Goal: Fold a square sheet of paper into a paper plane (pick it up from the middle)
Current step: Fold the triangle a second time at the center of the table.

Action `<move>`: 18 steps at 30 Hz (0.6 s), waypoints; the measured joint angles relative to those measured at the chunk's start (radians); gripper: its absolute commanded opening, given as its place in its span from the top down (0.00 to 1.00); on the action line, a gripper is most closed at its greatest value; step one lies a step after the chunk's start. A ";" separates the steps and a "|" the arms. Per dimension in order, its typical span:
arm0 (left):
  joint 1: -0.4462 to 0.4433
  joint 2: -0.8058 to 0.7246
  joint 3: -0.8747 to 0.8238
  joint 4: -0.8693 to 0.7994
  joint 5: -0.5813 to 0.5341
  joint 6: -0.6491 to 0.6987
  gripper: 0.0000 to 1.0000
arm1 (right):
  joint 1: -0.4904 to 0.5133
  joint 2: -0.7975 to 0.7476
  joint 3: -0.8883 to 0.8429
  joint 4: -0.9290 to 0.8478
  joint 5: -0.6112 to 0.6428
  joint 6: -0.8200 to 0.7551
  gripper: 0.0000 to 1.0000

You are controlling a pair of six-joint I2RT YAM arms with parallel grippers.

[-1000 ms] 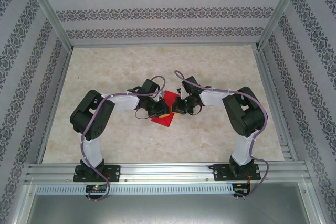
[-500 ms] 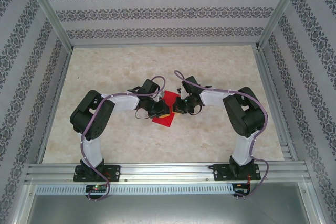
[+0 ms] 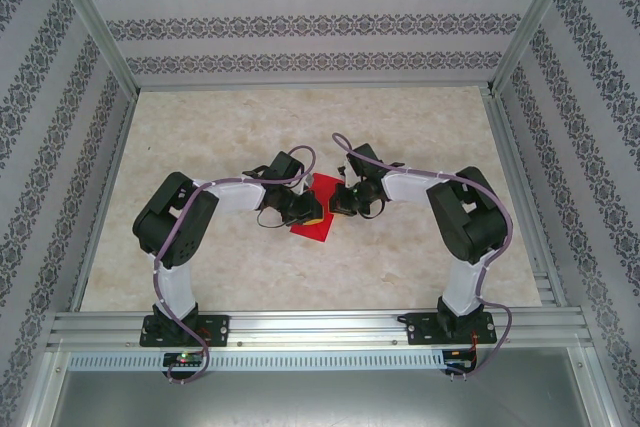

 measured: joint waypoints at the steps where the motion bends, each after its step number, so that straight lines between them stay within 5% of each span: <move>1: 0.000 0.000 0.000 0.000 0.000 0.001 0.88 | 0.000 -0.007 0.000 0.000 0.000 0.000 0.95; 18: 0.000 0.000 0.000 -0.001 -0.001 0.015 0.89 | 0.000 -0.014 -0.001 0.001 -0.001 0.000 0.95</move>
